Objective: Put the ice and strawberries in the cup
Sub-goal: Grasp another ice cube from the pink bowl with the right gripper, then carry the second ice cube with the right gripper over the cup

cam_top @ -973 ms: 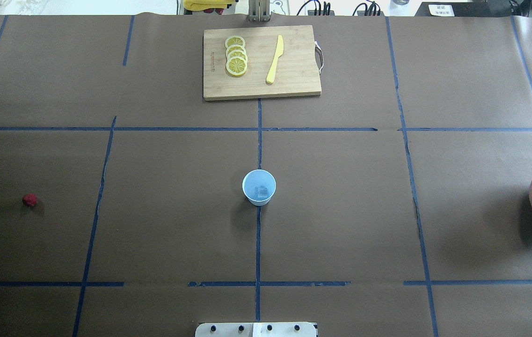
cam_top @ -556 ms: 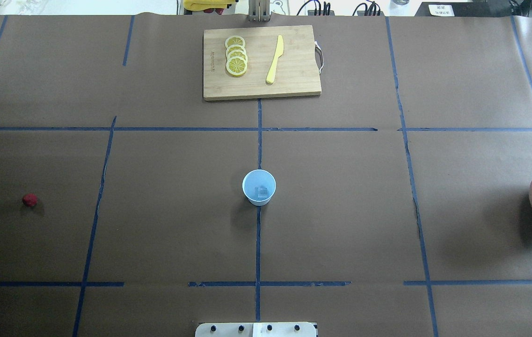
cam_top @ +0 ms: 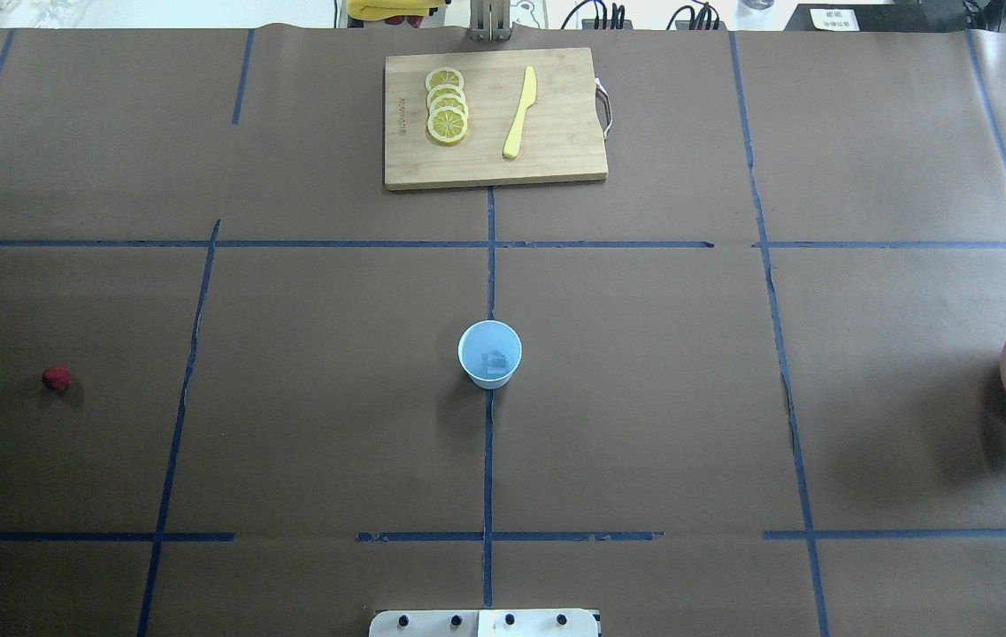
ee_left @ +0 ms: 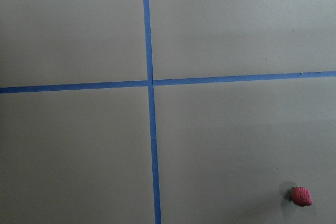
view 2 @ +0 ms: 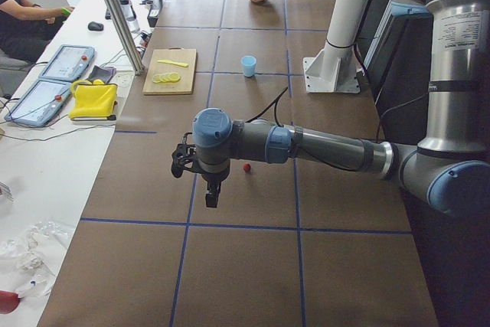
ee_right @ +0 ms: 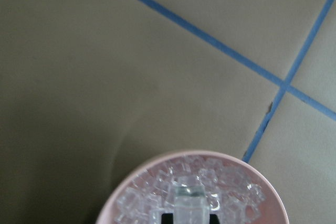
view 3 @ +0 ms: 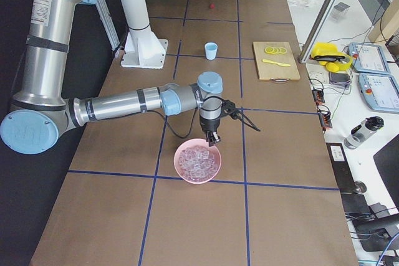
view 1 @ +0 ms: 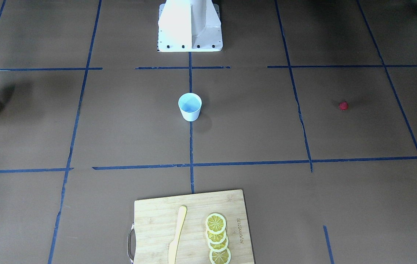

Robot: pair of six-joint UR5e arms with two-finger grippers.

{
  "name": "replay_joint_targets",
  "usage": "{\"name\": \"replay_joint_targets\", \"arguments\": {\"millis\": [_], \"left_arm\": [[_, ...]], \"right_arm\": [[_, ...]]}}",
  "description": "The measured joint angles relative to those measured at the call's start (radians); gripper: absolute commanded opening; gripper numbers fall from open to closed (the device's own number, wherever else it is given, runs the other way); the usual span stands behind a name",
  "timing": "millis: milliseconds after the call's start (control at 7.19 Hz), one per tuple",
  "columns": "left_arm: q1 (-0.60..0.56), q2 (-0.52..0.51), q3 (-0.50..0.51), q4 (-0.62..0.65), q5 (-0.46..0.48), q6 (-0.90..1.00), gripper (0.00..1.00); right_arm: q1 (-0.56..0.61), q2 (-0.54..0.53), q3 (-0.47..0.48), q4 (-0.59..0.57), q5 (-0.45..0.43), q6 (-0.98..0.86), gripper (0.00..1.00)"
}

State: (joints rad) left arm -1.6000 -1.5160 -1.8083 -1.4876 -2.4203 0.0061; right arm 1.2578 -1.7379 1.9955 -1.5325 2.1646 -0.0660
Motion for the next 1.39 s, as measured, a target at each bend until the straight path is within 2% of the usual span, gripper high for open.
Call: {"name": "replay_joint_targets", "arguments": {"millis": [278, 417, 695, 834, 1112, 1391], "left_arm": [[0.000, 0.004, 0.001, 0.001, 0.001, 0.000, 1.00], [0.001, 0.009, 0.001, 0.001, 0.001, 0.000, 1.00], [0.001, 0.013, 0.002, 0.001, 0.002, -0.003, 1.00], [0.002, 0.014, 0.003, 0.001, 0.003, -0.006, 1.00], [0.002, 0.014, 0.007, 0.001, 0.004, -0.007, 1.00], [0.002, 0.014, 0.018, 0.000, 0.006, -0.006, 1.00]], "right_arm": [[-0.002, 0.202, 0.051, -0.187, 0.070, 0.097, 0.00], [-0.039, 0.317, 0.055, -0.258, 0.090, 0.198, 0.00], [-0.220, 0.561, 0.036, -0.322, 0.087, 0.524, 0.00], [-0.331, 0.673, 0.009, -0.328, 0.044, 0.707, 0.00], [-0.574, 0.858, -0.083, -0.325, -0.124, 0.996, 0.00], [-0.739, 0.981, -0.207, -0.310, -0.254, 1.142, 0.00]]}}
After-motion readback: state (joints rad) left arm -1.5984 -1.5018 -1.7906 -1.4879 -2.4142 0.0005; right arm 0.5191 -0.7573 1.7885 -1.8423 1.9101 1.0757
